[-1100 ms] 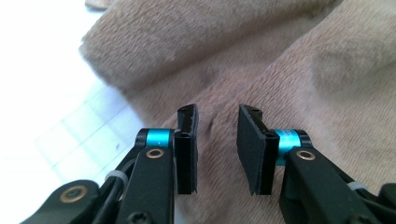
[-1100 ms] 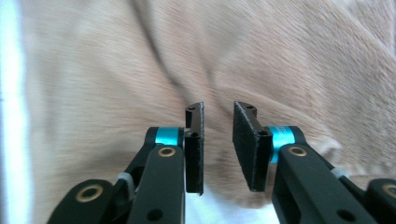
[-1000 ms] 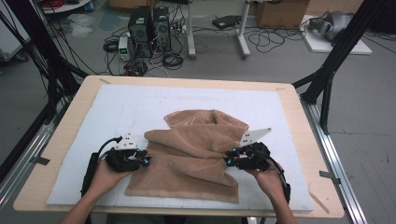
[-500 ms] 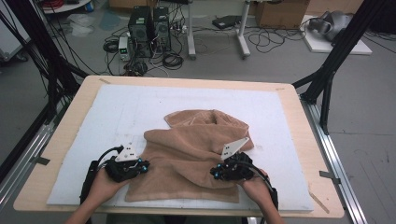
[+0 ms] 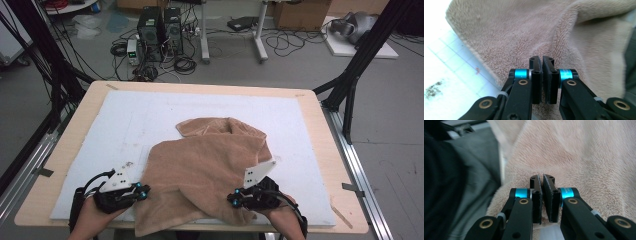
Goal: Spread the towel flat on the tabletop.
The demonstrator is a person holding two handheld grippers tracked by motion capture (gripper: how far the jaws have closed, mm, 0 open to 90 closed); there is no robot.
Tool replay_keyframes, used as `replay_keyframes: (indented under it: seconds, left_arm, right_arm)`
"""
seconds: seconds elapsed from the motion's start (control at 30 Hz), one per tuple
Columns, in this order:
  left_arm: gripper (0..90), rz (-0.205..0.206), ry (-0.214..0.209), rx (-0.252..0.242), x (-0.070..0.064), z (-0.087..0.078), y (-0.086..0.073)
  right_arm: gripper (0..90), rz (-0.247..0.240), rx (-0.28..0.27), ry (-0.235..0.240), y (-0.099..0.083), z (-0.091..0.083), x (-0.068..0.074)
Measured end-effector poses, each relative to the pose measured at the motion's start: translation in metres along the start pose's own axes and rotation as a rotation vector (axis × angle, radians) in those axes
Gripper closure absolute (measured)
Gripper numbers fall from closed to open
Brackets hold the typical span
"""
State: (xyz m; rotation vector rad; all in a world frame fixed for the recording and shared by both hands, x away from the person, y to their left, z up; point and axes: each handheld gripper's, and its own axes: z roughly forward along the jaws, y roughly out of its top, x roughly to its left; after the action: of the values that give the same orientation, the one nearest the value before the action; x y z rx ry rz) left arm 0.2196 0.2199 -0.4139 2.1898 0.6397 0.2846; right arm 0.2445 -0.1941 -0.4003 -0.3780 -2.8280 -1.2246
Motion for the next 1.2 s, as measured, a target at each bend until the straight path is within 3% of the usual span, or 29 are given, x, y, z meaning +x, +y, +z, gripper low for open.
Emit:
replay_keyframes:
  seconds: [0.03,0.13,0.23,0.3,0.4,0.5,0.53,0.57,0.6,0.67,0.87,1.0,1.1,1.2]
  left_arm:
    - [84.2,0.005,-0.018,0.001,0.000,-0.001,0.000]
    - [69.8,0.008,-0.011,-0.007,0.004,0.002,0.006]
    - [65.6,-0.015,-0.011,-0.031,0.018,0.014,0.016]
    - [65.6,-0.028,-0.003,-0.037,0.026,0.026,0.022]
    - [63.8,-0.024,-0.009,0.038,0.030,0.047,0.024]
    - [67.4,-0.006,-0.030,0.090,0.026,0.060,0.019]
    - [70.8,0.007,-0.015,0.070,0.024,0.060,0.018]
    - [79.4,-0.005,-0.026,0.061,0.023,0.059,0.016]
    - [82.9,-0.009,-0.029,0.052,0.022,0.058,0.013]
    - [85.2,0.001,-0.030,0.053,0.018,0.054,0.012]
    - [85.6,0.026,-0.044,0.035,-0.001,0.037,0.000]
    - [85.1,0.029,-0.097,0.022,-0.017,0.021,-0.007]
    - [75.8,0.024,-0.076,-0.017,-0.014,0.015,0.003]
    - [69.1,0.015,-0.048,-0.052,0.000,0.021,0.016]
  right_arm:
    - [85.0,-0.011,-0.010,0.002,0.002,-0.002,0.003]
    - [79.2,-0.022,-0.033,-0.037,0.007,-0.010,-0.001]
    - [73.6,0.015,-0.043,-0.078,0.010,-0.014,-0.018]
    - [70.3,0.039,-0.018,-0.084,0.010,-0.008,-0.032]
    - [66.6,0.080,0.037,-0.056,0.005,0.010,-0.045]
    - [68.4,0.081,0.075,-0.035,-0.002,0.027,-0.044]
    - [71.5,0.087,0.091,-0.016,-0.006,0.034,-0.041]
    - [74.4,0.076,0.085,-0.026,-0.008,0.036,-0.039]
    - [84.6,0.074,0.069,-0.015,-0.010,0.035,-0.037]
    - [89.3,0.066,0.077,0.013,-0.012,0.035,-0.033]
    - [89.5,0.006,0.103,0.059,-0.011,0.035,-0.009]
    - [89.5,-0.027,0.074,0.097,-0.011,0.026,0.012]
    - [87.1,-0.030,0.017,0.062,-0.007,0.010,0.012]
    - [78.8,0.005,0.009,-0.043,-0.001,0.001,-0.007]
